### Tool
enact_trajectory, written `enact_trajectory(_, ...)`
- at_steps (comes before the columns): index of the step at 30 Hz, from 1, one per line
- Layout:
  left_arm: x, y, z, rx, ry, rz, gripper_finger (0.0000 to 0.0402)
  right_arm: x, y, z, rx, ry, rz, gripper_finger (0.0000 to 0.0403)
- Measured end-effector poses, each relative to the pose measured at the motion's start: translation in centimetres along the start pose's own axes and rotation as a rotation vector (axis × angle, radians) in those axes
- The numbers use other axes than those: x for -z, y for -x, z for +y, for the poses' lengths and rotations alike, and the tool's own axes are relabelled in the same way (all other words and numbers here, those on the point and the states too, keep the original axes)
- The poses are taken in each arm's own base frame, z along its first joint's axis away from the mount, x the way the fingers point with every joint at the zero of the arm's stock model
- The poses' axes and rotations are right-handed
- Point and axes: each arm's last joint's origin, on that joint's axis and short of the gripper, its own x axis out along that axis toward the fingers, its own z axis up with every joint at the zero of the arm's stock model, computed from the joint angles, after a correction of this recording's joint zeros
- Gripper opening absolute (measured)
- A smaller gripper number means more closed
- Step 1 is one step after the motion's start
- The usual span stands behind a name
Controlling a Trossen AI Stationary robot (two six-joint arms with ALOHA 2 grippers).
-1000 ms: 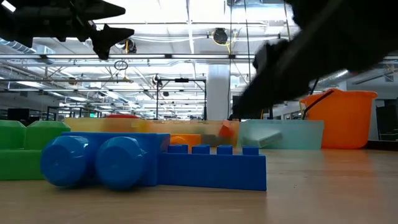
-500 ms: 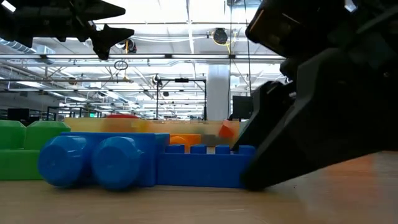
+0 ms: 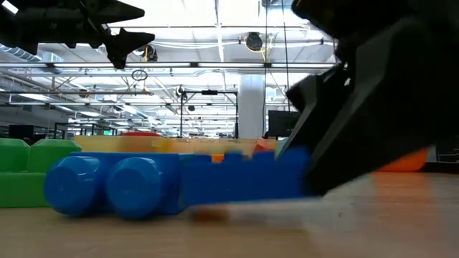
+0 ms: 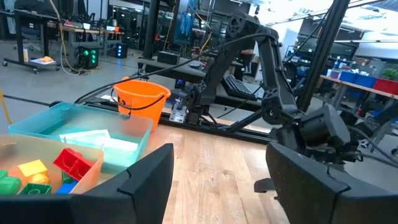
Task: Pick & Place Toys
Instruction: Put the blue game piece into the orange bin
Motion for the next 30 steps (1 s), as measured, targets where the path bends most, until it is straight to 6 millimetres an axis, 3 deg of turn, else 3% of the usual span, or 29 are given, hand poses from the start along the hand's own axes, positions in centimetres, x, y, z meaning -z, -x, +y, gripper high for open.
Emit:
enact_trajectory(3,0.0,0.0,0.0,0.0,0.0,0.0,0.0263,-1.0,1.4,-0.2,-0.037,-0.001,0.025,0.0085)
enact_trajectory(8,0.0,0.0,0.0,0.0,-0.005,0.0,0.0261,-3.0,5.0,-1.0,-0.006,0.006,0.058,0.0086)
enact_trajectory(16,0.0,0.0,0.0,0.0,-0.001,0.0,0.0262,-4.0,9.4,-2.9,0.288,0.087,-0.006,0.0094)
enact_trajectory(21,0.0,0.0,0.0,0.0,-0.054,-0.001,0.0262,-3.4,10.2,-4.7,0.38,0.178,-0.08,0.0094)
enact_trajectory(30,-0.3,0.0,0.0,-0.014,-0.177,-0.036,0.0264,-4.0,9.8,-9.4,0.509,0.311,-0.171,0.0094)
